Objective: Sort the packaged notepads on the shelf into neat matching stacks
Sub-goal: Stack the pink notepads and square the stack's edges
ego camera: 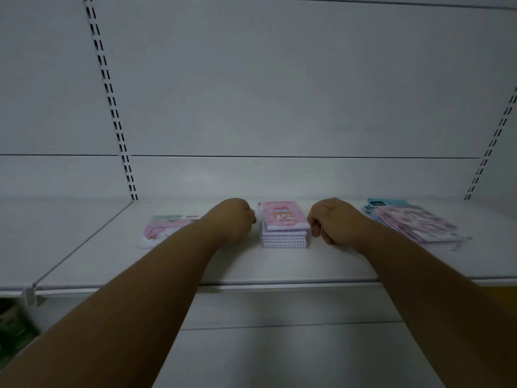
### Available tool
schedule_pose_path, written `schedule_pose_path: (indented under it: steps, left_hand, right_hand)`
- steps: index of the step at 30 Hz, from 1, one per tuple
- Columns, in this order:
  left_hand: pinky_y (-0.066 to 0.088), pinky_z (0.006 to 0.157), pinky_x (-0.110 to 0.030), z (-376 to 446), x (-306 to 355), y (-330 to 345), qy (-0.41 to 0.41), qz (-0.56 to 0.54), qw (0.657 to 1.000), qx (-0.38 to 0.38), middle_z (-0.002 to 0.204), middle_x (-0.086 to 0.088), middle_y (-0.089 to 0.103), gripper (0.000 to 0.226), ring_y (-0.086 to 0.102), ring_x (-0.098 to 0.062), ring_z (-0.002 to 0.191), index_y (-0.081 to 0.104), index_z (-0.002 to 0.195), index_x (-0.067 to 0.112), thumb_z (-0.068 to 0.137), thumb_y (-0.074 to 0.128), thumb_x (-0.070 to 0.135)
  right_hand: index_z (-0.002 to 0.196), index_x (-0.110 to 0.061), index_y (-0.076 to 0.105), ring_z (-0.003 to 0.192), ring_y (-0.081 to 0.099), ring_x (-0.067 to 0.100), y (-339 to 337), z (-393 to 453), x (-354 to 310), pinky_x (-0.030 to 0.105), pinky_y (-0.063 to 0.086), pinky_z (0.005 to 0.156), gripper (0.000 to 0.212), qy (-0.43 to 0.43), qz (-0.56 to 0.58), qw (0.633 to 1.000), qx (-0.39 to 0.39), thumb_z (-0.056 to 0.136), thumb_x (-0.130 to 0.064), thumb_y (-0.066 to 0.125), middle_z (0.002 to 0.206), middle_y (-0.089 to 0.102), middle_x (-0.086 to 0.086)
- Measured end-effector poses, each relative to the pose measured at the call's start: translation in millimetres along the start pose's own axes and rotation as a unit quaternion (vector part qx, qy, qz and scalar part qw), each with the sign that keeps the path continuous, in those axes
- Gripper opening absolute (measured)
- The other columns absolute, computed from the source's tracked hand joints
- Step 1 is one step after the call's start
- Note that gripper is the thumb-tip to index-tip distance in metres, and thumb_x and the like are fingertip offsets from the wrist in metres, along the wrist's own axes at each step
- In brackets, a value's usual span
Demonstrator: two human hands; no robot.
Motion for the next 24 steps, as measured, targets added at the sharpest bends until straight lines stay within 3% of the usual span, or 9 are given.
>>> schedule_pose_path:
  steps: [2, 6, 8, 11, 14, 17, 19, 22, 24]
  left_hand:
    - [0.049, 0.096, -0.037, 8, 5, 5, 0.001, 0.026, 0.999, -0.021, 0.115, -0.017, 0.068, 0.045, 0.063, -0.033, 0.107, 0.065, 0.114, -0.002, 0.104, 0.034, 0.029]
    - [0.038, 0.08, -0.029, 14, 11, 12, 0.03, 0.112, 0.993, -0.016, 0.112, -0.02, 0.064, 0.05, 0.057, -0.03, 0.098, 0.065, 0.108, 0.001, 0.104, 0.032, 0.038]
    - [0.039, 0.082, -0.03, 13, 10, 12, 0.034, 0.107, 0.994, -0.014, 0.112, -0.019, 0.064, 0.048, 0.058, -0.03, 0.101, 0.064, 0.109, 0.003, 0.104, 0.031, 0.038]
    - [0.042, 0.087, -0.031, 6, 4, 10, 0.031, 0.114, 0.993, -0.014, 0.104, -0.013, 0.065, 0.047, 0.059, -0.026, 0.098, 0.063, 0.114, 0.008, 0.105, 0.028, 0.037]
    - [0.04, 0.076, -0.03, -6, 2, 10, 0.034, 0.102, 0.994, -0.028, 0.077, -0.002, 0.061, 0.053, 0.057, -0.021, 0.081, 0.065, 0.09, 0.013, 0.102, 0.027, 0.049]
    - [0.035, 0.067, -0.03, -11, 6, 16, 0.05, 0.136, 0.989, -0.039, 0.078, 0.001, 0.055, 0.047, 0.051, -0.017, 0.077, 0.058, 0.088, 0.018, 0.101, 0.028, 0.052]
    - [0.035, 0.069, -0.03, -9, 5, 15, 0.048, 0.155, 0.986, -0.034, 0.086, -0.002, 0.058, 0.047, 0.049, -0.017, 0.078, 0.058, 0.095, 0.018, 0.101, 0.027, 0.052]
    - [0.039, 0.086, -0.032, -6, 12, 13, 0.02, 0.177, 0.983, -0.044, 0.116, -0.014, 0.061, 0.058, 0.053, -0.023, 0.096, 0.057, 0.126, 0.01, 0.103, 0.021, 0.048]
    - [0.041, 0.094, -0.032, -6, 24, 14, 0.003, 0.153, 0.987, -0.056, 0.126, -0.018, 0.059, 0.054, 0.056, -0.027, 0.109, 0.057, 0.127, 0.002, 0.105, 0.026, 0.041]
  right_hand:
    - [0.067, -0.017, 0.059, 0.049, 0.049, 0.01, 5, 2, -8, 0.024, 0.042, 0.05, 0.036, -0.023, -0.017, 0.999, -0.018, 0.097, -0.019, 0.04, 0.06, 0.055, -0.002]
    - [0.064, -0.021, 0.05, 0.062, 0.048, 0.01, 11, -4, -19, 0.024, 0.036, 0.057, 0.041, -0.114, -0.167, 0.979, 0.0, 0.101, -0.032, 0.04, 0.068, 0.052, -0.003]
    - [0.063, -0.02, 0.051, 0.066, 0.049, 0.014, 8, -4, -18, 0.027, 0.037, 0.059, 0.04, -0.112, -0.184, 0.976, 0.009, 0.1, -0.034, 0.043, 0.069, 0.053, -0.002]
    - [0.067, -0.018, 0.058, 0.064, 0.055, 0.015, -3, -2, -13, 0.028, 0.039, 0.063, 0.048, -0.075, -0.105, 0.991, 0.017, 0.101, -0.043, 0.036, 0.07, 0.063, 0.002]
    - [0.069, -0.024, 0.057, 0.067, 0.055, 0.01, 1, -9, -12, 0.027, 0.038, 0.065, 0.053, -0.063, -0.124, 0.99, 0.002, 0.098, -0.056, 0.026, 0.071, 0.061, -0.002]
    - [0.068, -0.028, 0.049, 0.068, 0.052, 0.007, 18, -15, -14, 0.024, 0.038, 0.061, 0.046, -0.085, -0.203, 0.975, -0.012, 0.099, -0.055, 0.027, 0.071, 0.055, -0.006]
    - [0.068, -0.026, 0.051, 0.067, 0.051, 0.008, 18, -15, -13, 0.023, 0.036, 0.059, 0.047, -0.075, -0.195, 0.978, -0.003, 0.098, -0.056, 0.029, 0.071, 0.055, -0.004]
    - [0.087, -0.013, 0.064, 0.068, 0.054, 0.011, 11, -9, -8, 0.028, 0.042, 0.069, 0.064, 0.007, -0.102, 0.995, -0.014, 0.095, -0.063, 0.024, 0.079, 0.061, 0.001]
    - [0.088, -0.008, 0.063, 0.056, 0.048, 0.012, 11, -6, -13, 0.026, 0.04, 0.062, 0.061, 0.049, -0.053, 0.997, -0.029, 0.096, -0.06, 0.033, 0.071, 0.057, 0.003]
Point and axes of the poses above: each hand's wrist, its own z-axis towards the middle knuckle, its own y-axis out of the palm, x = y × z, the point moved 7 cm from there along z, towards the middle knuckle
